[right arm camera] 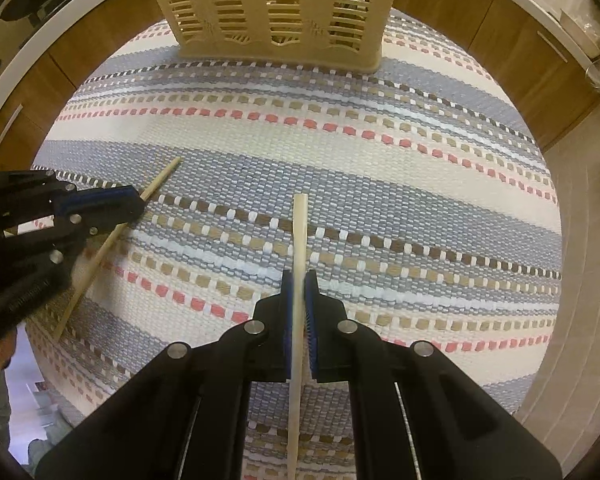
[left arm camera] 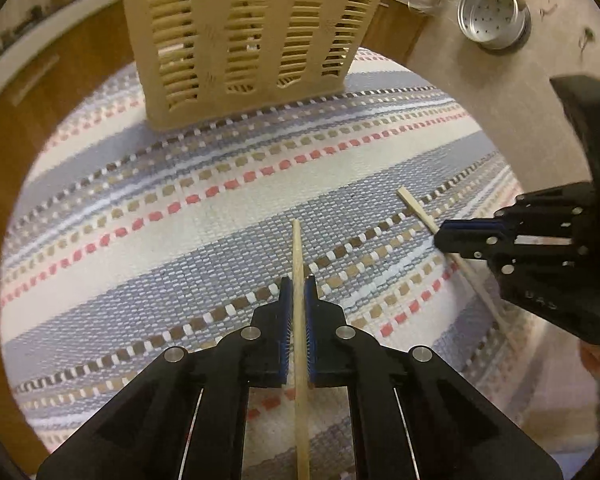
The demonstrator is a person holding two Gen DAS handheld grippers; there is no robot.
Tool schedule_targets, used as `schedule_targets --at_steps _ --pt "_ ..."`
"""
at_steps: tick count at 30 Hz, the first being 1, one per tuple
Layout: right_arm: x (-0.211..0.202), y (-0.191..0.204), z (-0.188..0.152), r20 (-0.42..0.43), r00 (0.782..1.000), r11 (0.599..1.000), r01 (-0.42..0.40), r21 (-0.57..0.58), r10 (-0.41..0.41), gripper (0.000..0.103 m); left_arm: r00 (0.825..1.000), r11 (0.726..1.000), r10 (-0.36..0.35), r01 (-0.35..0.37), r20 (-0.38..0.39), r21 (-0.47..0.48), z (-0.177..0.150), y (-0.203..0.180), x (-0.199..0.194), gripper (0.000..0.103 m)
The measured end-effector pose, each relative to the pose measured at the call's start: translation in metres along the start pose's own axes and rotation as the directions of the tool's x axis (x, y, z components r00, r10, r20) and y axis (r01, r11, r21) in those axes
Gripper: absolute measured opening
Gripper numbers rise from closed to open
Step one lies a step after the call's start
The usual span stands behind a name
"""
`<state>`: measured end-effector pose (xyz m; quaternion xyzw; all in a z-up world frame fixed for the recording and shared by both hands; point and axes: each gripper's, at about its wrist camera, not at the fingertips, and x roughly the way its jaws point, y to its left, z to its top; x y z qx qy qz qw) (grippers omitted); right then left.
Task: Organize utensils
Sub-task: 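Lift both chopsticks and carry them over the basket with both tools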
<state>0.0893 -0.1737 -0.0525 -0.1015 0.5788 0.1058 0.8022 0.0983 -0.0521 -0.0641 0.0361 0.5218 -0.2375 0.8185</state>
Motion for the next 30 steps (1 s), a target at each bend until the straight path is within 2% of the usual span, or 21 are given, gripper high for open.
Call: schedule_targets --at_steps 5,11,13,17,19,20,22,25,26,28,29,30 --pt "0.002 0.004 0.002 0.002 1.000 1.000 0.019 -0.016 -0.019 0.005 1.000 0.999 0.024 -0.024 -0.007 0.021 -0.002 -0.009 0.001 0.007" --pt "0.001 0.010 -0.003 0.033 0.998 0.998 0.055 -0.042 -0.053 0.005 0.987 0.981 0.163 -0.161 -0.010 0.106 -0.002 -0.034 0.009 0.004" --pt "0.000 0.012 -0.005 0.043 0.998 0.998 0.049 -0.045 -0.047 0.004 0.984 0.978 0.181 -0.180 -0.001 0.110 -0.003 -0.037 0.010 0.004" --pt "-0.011 0.008 -0.010 0.096 0.995 0.999 0.006 -0.036 -0.002 0.004 0.986 0.988 0.130 -0.138 0.108 0.073 -0.004 -0.034 -0.003 0.004" --pt "-0.020 0.007 -0.013 0.139 0.990 0.999 -0.024 -0.036 0.029 0.004 0.980 0.994 0.091 -0.099 0.176 0.037 -0.004 -0.029 -0.018 0.004" --pt "-0.027 0.006 -0.014 0.165 0.986 0.999 -0.032 -0.031 0.037 0.004 0.972 0.998 0.058 -0.064 0.228 0.021 -0.003 -0.027 -0.028 0.004" --pt "-0.038 0.004 -0.015 0.216 0.975 0.998 -0.058 -0.024 0.062 0.004 0.950 0.999 0.038 -0.042 0.311 0.006 -0.002 -0.025 -0.045 0.004" --pt "-0.062 0.000 -0.016 0.314 0.946 0.996 -0.084 -0.017 0.085 0.004 0.888 1.000 0.013 -0.006 0.460 -0.016 0.001 -0.025 -0.075 0.004" --pt "-0.073 0.000 -0.015 0.365 0.927 0.996 -0.086 -0.017 0.086 0.004 0.851 1.000 0.016 -0.004 0.524 -0.024 0.001 -0.025 -0.088 0.004" --pt "-0.092 0.000 -0.014 0.440 0.894 0.996 -0.093 -0.016 0.091 0.004 0.796 1.000 0.021 -0.003 0.605 -0.031 0.005 -0.025 -0.106 0.004" --pt "-0.099 0.000 -0.012 0.469 0.878 0.995 -0.099 -0.016 0.095 0.004 0.756 0.999 0.017 0.009 0.655 -0.037 0.010 -0.024 -0.118 0.004" --pt "-0.109 0.000 -0.009 0.506 0.857 0.994 -0.105 -0.016 0.099 0.004 0.725 0.999 0.013 0.021 0.688 -0.042 0.014 -0.024 -0.126 0.004"
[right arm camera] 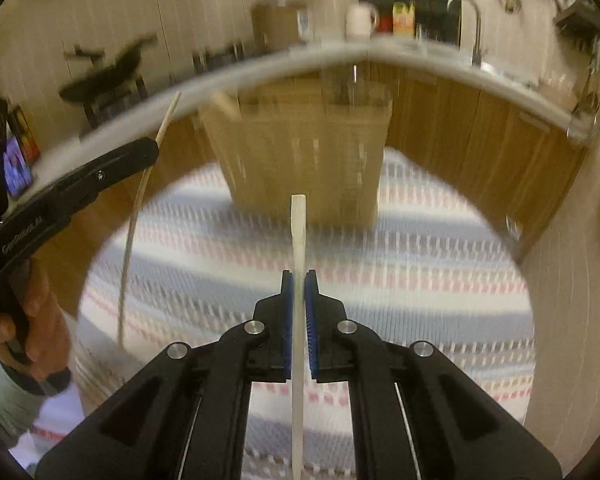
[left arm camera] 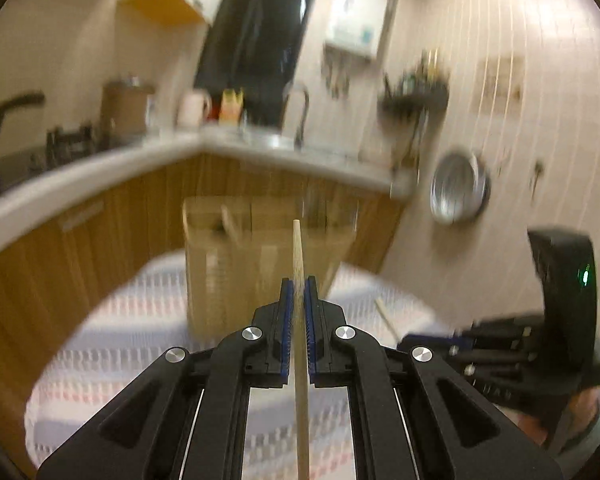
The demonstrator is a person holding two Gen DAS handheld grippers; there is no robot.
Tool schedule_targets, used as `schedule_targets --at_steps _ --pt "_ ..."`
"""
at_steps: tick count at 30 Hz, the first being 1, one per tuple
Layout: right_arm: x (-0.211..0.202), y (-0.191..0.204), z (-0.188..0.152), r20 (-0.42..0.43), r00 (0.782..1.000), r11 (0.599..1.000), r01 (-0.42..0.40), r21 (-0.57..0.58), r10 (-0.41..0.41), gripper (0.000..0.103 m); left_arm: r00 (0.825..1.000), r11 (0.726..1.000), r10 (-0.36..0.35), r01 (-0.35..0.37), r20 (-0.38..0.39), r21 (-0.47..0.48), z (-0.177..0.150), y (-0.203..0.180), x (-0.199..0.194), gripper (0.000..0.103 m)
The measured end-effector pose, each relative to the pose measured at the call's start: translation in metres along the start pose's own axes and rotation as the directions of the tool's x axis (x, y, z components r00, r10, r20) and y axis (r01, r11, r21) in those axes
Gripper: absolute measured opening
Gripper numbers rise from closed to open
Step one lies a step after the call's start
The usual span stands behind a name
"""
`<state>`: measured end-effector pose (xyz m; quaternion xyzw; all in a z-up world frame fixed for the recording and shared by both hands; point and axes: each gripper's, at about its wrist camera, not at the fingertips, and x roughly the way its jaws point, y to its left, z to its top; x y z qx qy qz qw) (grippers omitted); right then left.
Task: Organize utensils
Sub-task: 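Lift both chopsticks and carry them over the basket with both tools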
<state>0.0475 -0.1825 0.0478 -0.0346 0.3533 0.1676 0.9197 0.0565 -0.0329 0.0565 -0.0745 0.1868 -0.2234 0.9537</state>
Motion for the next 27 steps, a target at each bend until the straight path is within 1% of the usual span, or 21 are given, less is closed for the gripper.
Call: schedule_targets --at_steps 1,2,4,5,7,8,10,11,12,13,14,15,16,18,19,20,22,23,24,25,27 --pt "-0.004 0.000 0.005 0.031 1.000 1.000 -0.001 0.001 0.001 0.005 0.999 1.000 -0.003 0.004 0.033 -0.009 0.006 0.000 -0.003 0.004" --pt "-0.011 0.001 0.013 0.081 0.997 1.000 0.000 -0.001 0.000 0.004 0.996 1.000 -0.009 0.011 0.091 -0.025 0.015 0.001 -0.006 0.004" --pt "-0.023 0.002 0.028 0.172 0.985 1.000 0.006 -0.007 -0.005 0.004 0.985 0.999 -0.004 0.011 0.174 -0.041 0.027 -0.003 -0.013 0.004" --pt "-0.026 0.000 0.035 0.202 0.979 1.000 0.009 -0.006 -0.007 0.005 0.973 0.999 0.005 0.006 0.230 -0.047 0.035 -0.005 -0.016 0.004" --pt "-0.030 0.001 0.051 0.270 0.963 1.000 0.009 -0.002 -0.008 0.004 0.952 0.998 0.020 -0.002 0.305 -0.058 0.046 -0.007 -0.020 0.004" --pt "-0.032 0.000 0.057 0.297 0.955 1.000 0.012 -0.001 -0.011 0.005 0.937 0.997 0.033 -0.009 0.347 -0.070 0.053 -0.009 -0.019 0.004" --pt "-0.034 -0.003 0.070 0.355 0.935 1.000 0.030 -0.001 -0.028 0.005 0.915 0.996 0.053 -0.019 0.399 -0.089 0.062 -0.011 -0.019 0.004" --pt "-0.035 -0.005 0.079 0.388 0.920 0.999 0.048 0.004 -0.046 0.004 0.897 0.993 0.075 -0.030 0.435 -0.110 0.067 -0.013 -0.014 0.004" --pt "-0.034 -0.009 0.089 0.420 0.905 0.998 0.069 0.013 -0.068 0.004 0.887 0.992 0.086 -0.036 0.453 -0.118 0.071 -0.014 -0.010 0.004" --pt "-0.036 -0.011 0.094 0.438 0.895 0.997 0.077 0.020 -0.078 0.004 0.880 0.992 0.096 -0.043 0.466 -0.122 0.074 -0.015 -0.008 0.004" --pt "-0.037 -0.016 0.102 0.468 0.879 0.996 0.086 0.040 -0.095 0.004 0.869 0.991 0.106 -0.051 0.484 -0.125 0.078 -0.017 0.001 0.004" --pt "-0.037 -0.022 0.110 0.490 0.866 0.995 0.082 0.060 -0.101 0.005 0.864 0.990 0.111 -0.053 0.491 -0.131 0.081 -0.018 0.008 0.004" --pt "-0.036 -0.028 0.117 0.508 0.856 0.995 0.068 0.080 -0.099 0.005 0.862 0.990 0.111 -0.050 0.494 -0.135 0.082 -0.017 0.013 0.004" --pt "-0.028 -0.037 0.129 0.531 0.841 0.992 0.052 0.111 -0.104 0.005 0.852 0.989 0.127 -0.068 0.508 -0.133 0.084 -0.019 0.027 0.004" --pt "-0.024 -0.040 0.133 0.540 0.835 0.991 0.048 0.122 -0.107 0.004 0.842 0.988 0.141 -0.085 0.520 -0.130 0.083 -0.019 0.031 0.004" --pt "-0.018 -0.043 0.138 0.557 0.823 0.990 0.045 0.135 -0.114 0.005 0.831 0.987 0.155 -0.102 0.534 -0.128 0.082 -0.020 0.036 0.004" --pt "-0.014 -0.048 0.144 0.583 0.801 0.987 0.055 0.151 -0.134 0.004 0.819 0.985 0.169 -0.115 0.548 -0.132 0.083 -0.017 0.042 0.004" --pt "-0.009 -0.050 0.149 0.600 0.786 0.985 0.064 0.158 -0.147 0.004 0.819 0.984 0.171 -0.115 0.548 -0.135 0.084 -0.015 0.047 0.004" --pt "-0.007 -0.052 0.150 0.611 0.776 0.984 0.068 0.163 -0.155 0.004 0.823 0.984 0.169 -0.109 0.543 -0.141 0.085 -0.013 0.051 0.004" --pt "-0.003 -0.054 0.151 0.629 0.760 0.983 0.072 0.170 -0.164 0.004 0.825 0.984 0.170 -0.107 0.539 -0.146 0.086 -0.009 0.054 0.004" --pt "0.003 -0.057 0.150 0.652 0.736 0.980 0.086 0.177 -0.182 0.004 0.827 0.982 0.179 -0.114 0.533 -0.152 0.087 -0.004 0.062 0.004"
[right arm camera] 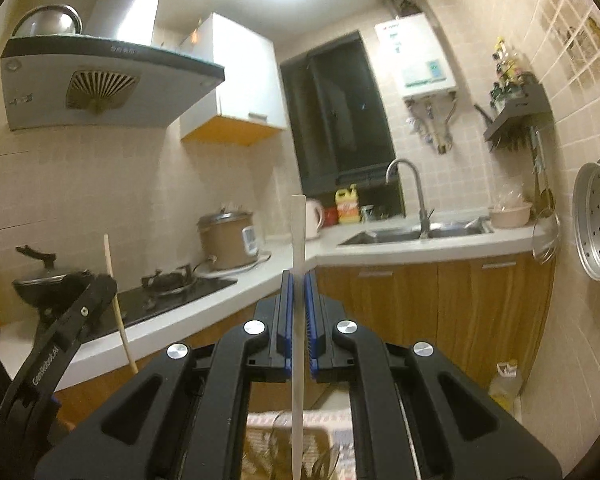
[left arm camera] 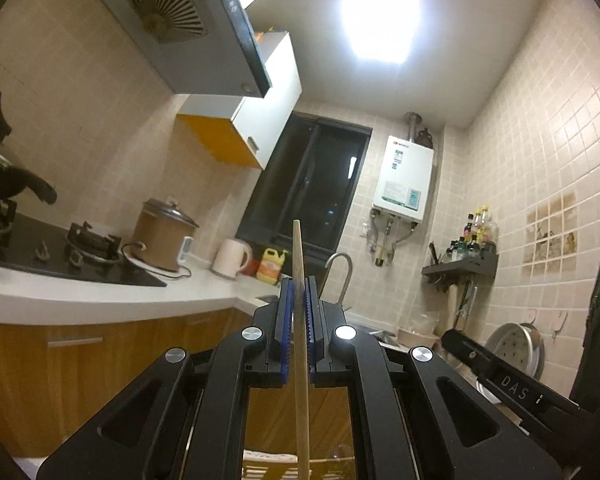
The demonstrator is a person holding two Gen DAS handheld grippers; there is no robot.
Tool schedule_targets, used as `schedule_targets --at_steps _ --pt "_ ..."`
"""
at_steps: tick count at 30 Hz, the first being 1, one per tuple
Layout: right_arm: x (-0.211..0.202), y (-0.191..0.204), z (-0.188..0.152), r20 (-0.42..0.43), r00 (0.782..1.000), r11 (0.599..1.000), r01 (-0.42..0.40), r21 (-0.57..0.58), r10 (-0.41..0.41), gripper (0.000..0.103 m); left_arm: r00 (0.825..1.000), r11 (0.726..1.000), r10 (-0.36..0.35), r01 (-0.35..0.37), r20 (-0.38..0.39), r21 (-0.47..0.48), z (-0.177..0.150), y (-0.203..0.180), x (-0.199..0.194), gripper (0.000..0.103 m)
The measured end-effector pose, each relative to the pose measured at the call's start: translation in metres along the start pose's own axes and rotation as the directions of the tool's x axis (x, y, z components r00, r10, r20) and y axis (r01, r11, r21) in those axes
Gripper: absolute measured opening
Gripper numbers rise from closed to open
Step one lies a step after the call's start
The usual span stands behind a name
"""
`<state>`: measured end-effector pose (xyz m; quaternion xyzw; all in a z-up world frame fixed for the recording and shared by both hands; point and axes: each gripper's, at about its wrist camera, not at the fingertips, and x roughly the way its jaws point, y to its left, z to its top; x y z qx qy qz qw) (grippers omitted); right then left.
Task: Organize utensils
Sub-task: 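Lift both chopsticks and carry them over the basket with both tools, then open both tools to drop the chopsticks into the basket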
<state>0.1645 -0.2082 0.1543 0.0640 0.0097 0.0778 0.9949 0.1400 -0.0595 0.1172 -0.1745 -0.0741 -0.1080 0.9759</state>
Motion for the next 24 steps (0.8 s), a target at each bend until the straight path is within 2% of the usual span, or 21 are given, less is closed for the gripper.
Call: schedule_targets --at_steps 4,9,15,16,18,19,21,24 --pt "0.012 -0.001 -0.018 0.024 1.000 1.000 0.010 -0.007 -0.010 0.004 0.999 1.000 0.015 -0.015 -0.028 0.016 -0.012 0.005 0.011 0.004" --pt "0.017 0.010 -0.041 0.041 0.999 0.995 0.029 -0.095 -0.025 0.004 0.999 0.998 0.046 -0.045 -0.016 0.049 -0.025 0.008 0.012 0.004" --pt "0.010 0.017 -0.057 0.022 1.000 0.992 -0.003 -0.130 0.006 0.005 0.999 0.997 0.037 -0.035 -0.024 0.071 -0.030 0.007 0.008 0.006" --pt "0.007 0.016 -0.058 0.011 1.000 0.992 -0.011 -0.124 0.012 0.005 0.999 0.997 0.036 -0.034 -0.030 0.069 -0.028 0.009 0.006 0.009" --pt "0.000 0.014 -0.059 0.005 1.000 0.994 -0.018 -0.106 0.018 0.005 0.999 0.997 0.039 -0.036 -0.035 0.061 -0.024 0.012 0.002 0.032" --pt "-0.004 0.012 -0.058 0.005 1.000 0.995 -0.016 -0.100 0.016 0.008 0.999 0.998 0.039 -0.037 -0.035 0.056 -0.023 0.014 0.001 0.036" --pt "-0.012 0.011 -0.057 0.009 1.000 0.996 -0.007 -0.093 0.008 0.014 0.999 0.998 0.034 -0.032 -0.040 0.045 -0.019 0.018 -0.006 0.036" --pt "-0.022 0.013 -0.055 -0.006 1.000 0.995 -0.012 -0.098 0.012 0.015 0.998 0.999 0.032 -0.030 -0.052 0.040 -0.013 0.021 -0.012 0.036"
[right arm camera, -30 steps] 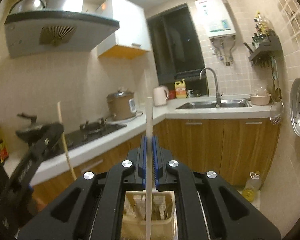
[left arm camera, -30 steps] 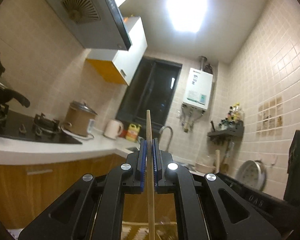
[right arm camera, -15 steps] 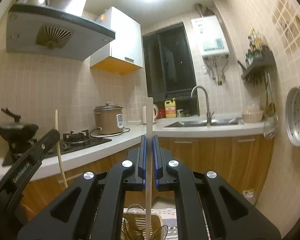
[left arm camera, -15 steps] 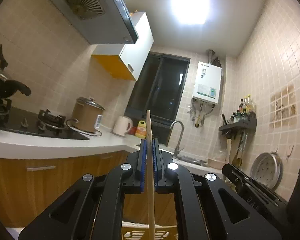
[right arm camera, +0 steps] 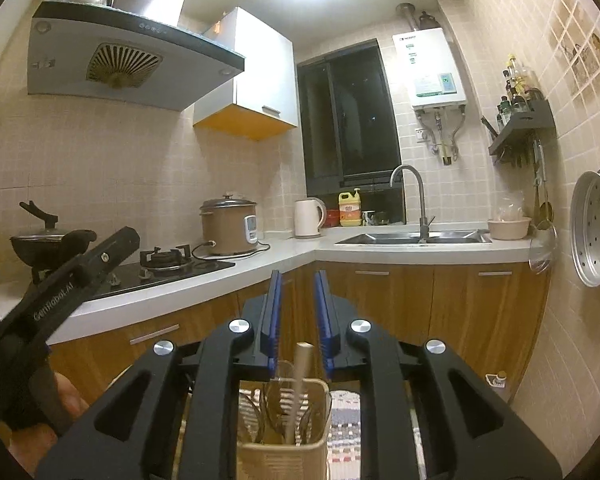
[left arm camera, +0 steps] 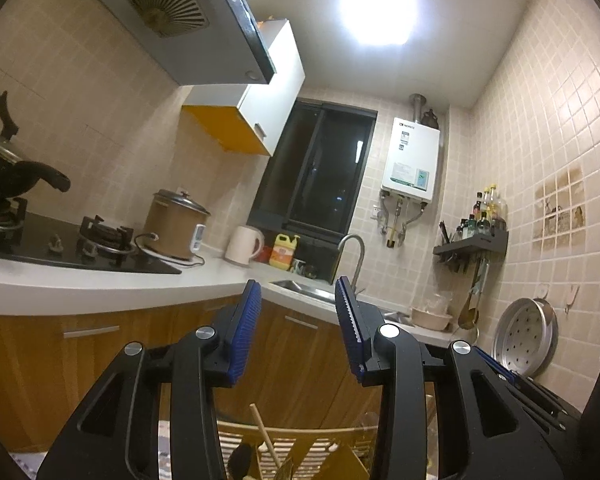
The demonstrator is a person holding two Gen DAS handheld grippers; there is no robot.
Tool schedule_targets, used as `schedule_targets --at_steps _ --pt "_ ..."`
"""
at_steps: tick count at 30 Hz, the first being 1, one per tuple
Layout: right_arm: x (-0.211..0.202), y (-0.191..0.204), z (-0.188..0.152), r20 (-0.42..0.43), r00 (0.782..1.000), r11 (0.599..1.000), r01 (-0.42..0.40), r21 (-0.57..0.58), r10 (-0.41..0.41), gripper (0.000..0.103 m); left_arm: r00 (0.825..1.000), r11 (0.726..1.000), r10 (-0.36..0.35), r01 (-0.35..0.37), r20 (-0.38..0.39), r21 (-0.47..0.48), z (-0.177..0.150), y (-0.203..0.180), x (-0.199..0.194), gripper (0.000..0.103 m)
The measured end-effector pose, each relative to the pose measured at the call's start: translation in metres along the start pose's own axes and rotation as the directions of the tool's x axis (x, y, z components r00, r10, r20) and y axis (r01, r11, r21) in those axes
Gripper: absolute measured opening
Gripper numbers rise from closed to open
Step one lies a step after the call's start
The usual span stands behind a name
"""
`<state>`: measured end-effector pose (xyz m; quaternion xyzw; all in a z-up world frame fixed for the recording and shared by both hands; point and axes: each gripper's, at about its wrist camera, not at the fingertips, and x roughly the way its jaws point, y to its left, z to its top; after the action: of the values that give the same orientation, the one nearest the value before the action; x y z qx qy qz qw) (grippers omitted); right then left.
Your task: Organize utensils
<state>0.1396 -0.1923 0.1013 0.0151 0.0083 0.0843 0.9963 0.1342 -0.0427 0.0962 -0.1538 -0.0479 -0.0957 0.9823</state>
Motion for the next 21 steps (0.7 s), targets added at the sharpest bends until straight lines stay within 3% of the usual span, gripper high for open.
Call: schedule_targets --at_steps 3,7,10,12,18,21 --pt "-0.010 0.002 0.000 -0.019 1.000 1.000 -0.004 -0.009 0.004 0.019 1.000 1.000 -0.004 0.004 -0.009 -0.006 0.006 0.003 -0.009 0.036" --pt "-0.030 0.004 -0.003 -0.037 0.999 1.000 0.001 -0.010 -0.002 0.039 0.999 1.000 -0.022 0.022 -0.028 0.011 0.013 0.005 -0.026 0.037" --pt "-0.046 0.006 -0.009 -0.076 0.997 1.000 -0.010 -0.011 0.009 0.042 0.999 0.999 -0.024 0.025 -0.043 0.027 0.015 0.009 -0.046 0.042" --pt "-0.059 0.009 -0.015 -0.101 0.995 1.000 -0.006 -0.016 0.004 0.045 0.999 0.999 -0.010 0.012 -0.050 0.047 0.015 0.011 -0.061 0.057" --pt "-0.089 0.015 -0.035 -0.198 0.980 1.000 -0.007 -0.006 0.005 0.060 0.995 0.995 0.027 -0.017 -0.100 0.095 0.009 0.019 -0.103 0.082" --pt "-0.106 0.022 -0.048 -0.212 0.976 0.999 0.035 -0.040 -0.043 0.071 0.988 0.991 0.060 -0.041 -0.146 0.130 -0.003 0.021 -0.120 0.087"
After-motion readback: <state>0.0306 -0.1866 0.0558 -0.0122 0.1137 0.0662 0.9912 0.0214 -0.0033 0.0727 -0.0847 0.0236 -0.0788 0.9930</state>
